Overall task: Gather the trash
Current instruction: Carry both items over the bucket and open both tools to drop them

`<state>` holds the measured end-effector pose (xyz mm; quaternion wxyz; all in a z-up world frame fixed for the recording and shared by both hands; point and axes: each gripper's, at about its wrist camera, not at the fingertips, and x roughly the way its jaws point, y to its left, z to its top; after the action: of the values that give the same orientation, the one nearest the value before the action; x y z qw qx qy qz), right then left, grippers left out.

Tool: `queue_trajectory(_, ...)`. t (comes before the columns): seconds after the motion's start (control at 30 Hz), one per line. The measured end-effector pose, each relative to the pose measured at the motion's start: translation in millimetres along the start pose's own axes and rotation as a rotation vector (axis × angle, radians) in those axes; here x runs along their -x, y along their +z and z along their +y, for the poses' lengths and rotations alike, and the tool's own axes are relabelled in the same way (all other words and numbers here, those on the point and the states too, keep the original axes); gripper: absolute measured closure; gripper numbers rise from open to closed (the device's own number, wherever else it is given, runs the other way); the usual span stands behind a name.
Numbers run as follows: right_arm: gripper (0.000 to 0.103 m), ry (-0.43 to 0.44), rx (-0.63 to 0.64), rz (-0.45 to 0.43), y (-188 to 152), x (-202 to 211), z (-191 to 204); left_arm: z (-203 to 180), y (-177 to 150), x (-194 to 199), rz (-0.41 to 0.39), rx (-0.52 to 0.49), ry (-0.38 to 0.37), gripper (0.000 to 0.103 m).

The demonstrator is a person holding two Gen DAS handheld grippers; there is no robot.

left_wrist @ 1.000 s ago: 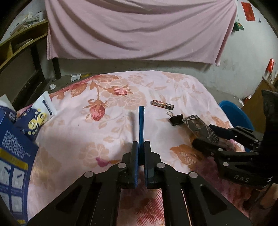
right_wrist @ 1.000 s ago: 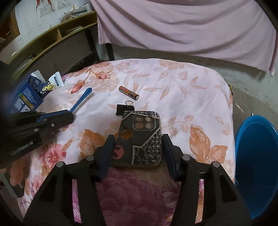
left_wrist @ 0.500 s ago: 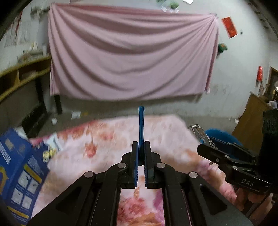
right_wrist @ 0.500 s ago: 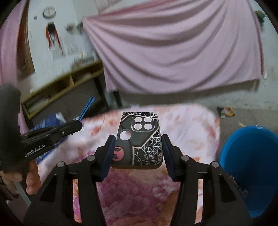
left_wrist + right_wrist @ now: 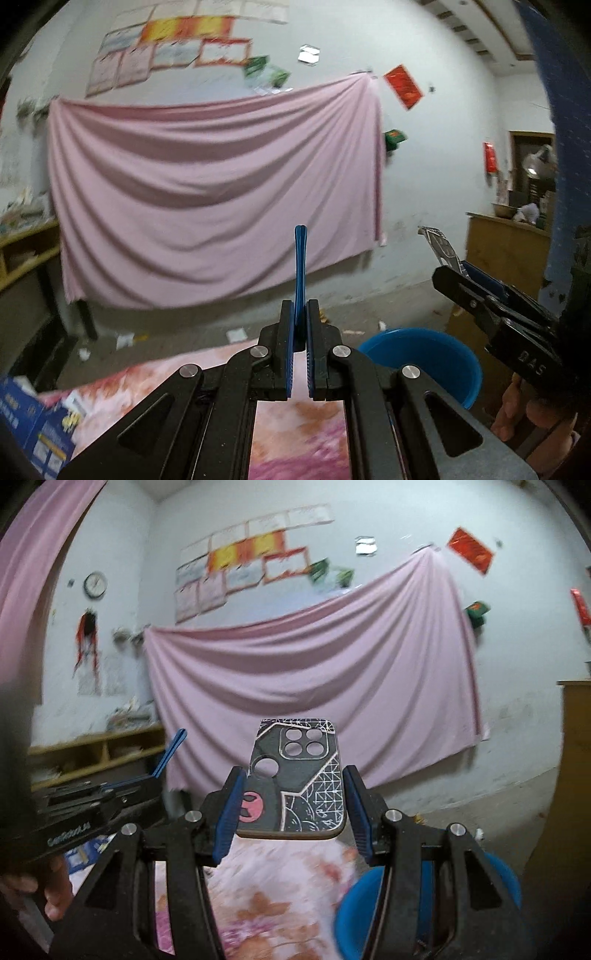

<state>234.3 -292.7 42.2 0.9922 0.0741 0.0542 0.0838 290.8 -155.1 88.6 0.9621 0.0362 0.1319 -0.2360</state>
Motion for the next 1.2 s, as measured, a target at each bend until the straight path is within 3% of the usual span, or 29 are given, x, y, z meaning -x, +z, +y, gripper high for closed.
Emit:
queue_trajectory(0.27,0.025,-0.121,-0.041,-0.01,3,14,-47,-61,15,-25,-0.022,-0.087,-0.1,0.099)
queue_trajectory(0.53,0.025,-0.194,-0.081,0.076,-12,22,-93,-109,6,-66,0.036,-0.114,-0.183,0.099)
queue_trajectory(0.83,0.025,-0.232,-0.18,0.249,-32,0,-121,-139,-20,-115,0.205,-0.045,-0.254,0.099)
queue_trajectory(1.2,0.024,-0.231,-0.281,0.401,-57,-14,-146,-134,-34,-159,0.423,0.072,-0.31,0.099)
